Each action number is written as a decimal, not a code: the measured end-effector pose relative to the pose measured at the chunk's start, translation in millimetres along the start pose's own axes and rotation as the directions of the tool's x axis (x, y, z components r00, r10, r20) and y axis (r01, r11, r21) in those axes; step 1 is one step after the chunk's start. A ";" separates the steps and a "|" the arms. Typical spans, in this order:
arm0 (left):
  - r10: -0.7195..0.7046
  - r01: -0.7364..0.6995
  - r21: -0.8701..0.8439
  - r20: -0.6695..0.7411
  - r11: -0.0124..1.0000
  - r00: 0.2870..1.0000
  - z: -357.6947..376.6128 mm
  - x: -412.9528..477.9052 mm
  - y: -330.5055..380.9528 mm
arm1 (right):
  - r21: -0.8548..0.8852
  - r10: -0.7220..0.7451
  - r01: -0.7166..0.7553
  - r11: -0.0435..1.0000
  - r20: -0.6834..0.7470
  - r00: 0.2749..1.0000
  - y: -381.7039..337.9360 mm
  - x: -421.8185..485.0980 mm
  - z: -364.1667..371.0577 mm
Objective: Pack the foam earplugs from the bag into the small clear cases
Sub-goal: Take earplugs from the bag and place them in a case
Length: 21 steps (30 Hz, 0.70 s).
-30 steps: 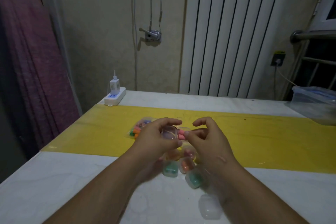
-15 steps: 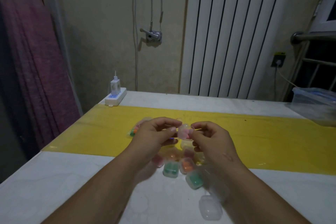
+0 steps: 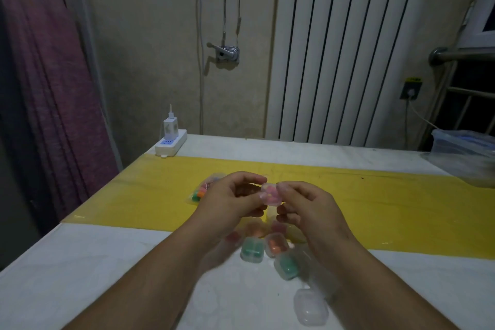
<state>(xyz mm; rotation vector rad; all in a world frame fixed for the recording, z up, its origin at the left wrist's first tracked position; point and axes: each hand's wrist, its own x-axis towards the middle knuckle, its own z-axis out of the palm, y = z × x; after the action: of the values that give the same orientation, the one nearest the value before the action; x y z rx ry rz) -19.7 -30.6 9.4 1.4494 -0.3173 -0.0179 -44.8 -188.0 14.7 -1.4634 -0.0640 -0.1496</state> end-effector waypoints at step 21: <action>0.055 -0.045 0.163 -0.059 0.986 0.997 -0.6 -0.4 1.0 | 0.026 0.041 -0.040 0.999 -0.025 0.999 -1.6 3.0 -2.3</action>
<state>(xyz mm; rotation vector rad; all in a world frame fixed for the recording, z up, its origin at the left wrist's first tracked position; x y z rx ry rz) -20.1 -29.8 10.2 1.5985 -0.3085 0.0968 -42.1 -190.7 16.4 -1.4360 -0.0156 -0.1338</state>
